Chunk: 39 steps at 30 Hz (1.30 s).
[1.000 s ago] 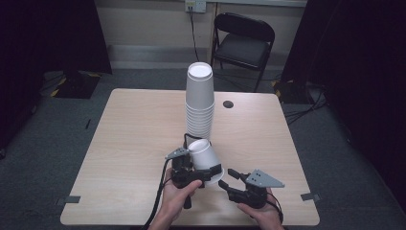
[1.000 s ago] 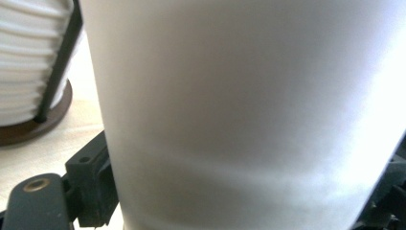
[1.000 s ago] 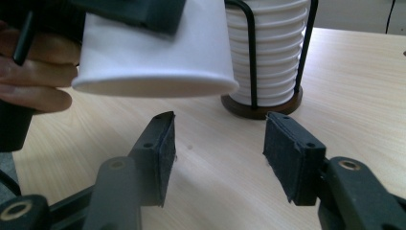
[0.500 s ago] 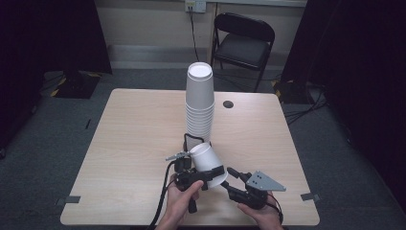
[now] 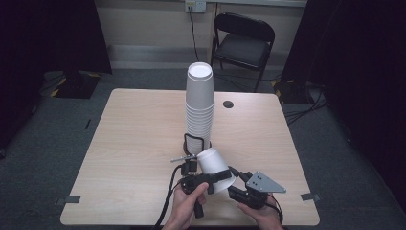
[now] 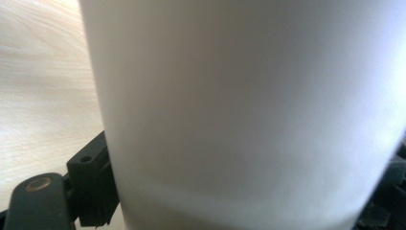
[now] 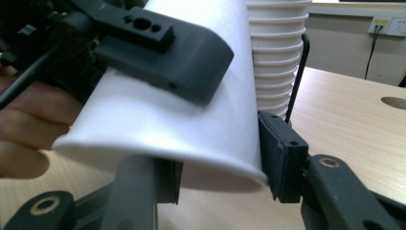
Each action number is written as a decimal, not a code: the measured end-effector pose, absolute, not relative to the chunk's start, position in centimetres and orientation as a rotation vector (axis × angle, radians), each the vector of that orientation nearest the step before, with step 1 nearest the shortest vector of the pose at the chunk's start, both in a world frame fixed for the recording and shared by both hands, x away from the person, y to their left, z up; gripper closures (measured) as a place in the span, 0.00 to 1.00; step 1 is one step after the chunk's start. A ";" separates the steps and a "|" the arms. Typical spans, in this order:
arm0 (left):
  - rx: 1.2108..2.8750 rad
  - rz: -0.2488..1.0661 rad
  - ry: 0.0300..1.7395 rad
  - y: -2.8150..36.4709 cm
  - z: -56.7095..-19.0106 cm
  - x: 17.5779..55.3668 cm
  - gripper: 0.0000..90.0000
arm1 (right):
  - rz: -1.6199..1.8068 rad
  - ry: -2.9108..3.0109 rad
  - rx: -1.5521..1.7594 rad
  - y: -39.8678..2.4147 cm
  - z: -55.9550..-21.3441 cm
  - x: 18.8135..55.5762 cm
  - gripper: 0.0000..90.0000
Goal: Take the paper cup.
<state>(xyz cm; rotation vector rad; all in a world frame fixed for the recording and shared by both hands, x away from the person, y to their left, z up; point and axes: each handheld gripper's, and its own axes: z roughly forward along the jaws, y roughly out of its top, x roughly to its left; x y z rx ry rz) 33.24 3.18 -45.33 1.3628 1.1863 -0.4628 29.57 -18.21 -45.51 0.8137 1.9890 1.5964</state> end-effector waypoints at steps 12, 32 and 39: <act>1.373 -0.497 1.132 2.1 -45.5 33.0 0.12 | 1.549 1.932 0.809 -18.9 -45.3 29.7 0.87; 1.398 -0.427 1.086 3.1 -43.9 35.1 0.02 | 1.555 1.940 0.841 -19.6 -44.3 29.4 0.96; 1.383 -0.355 1.067 4.2 -43.5 35.6 0.07 | 1.534 1.957 0.834 -19.6 -44.2 29.3 0.96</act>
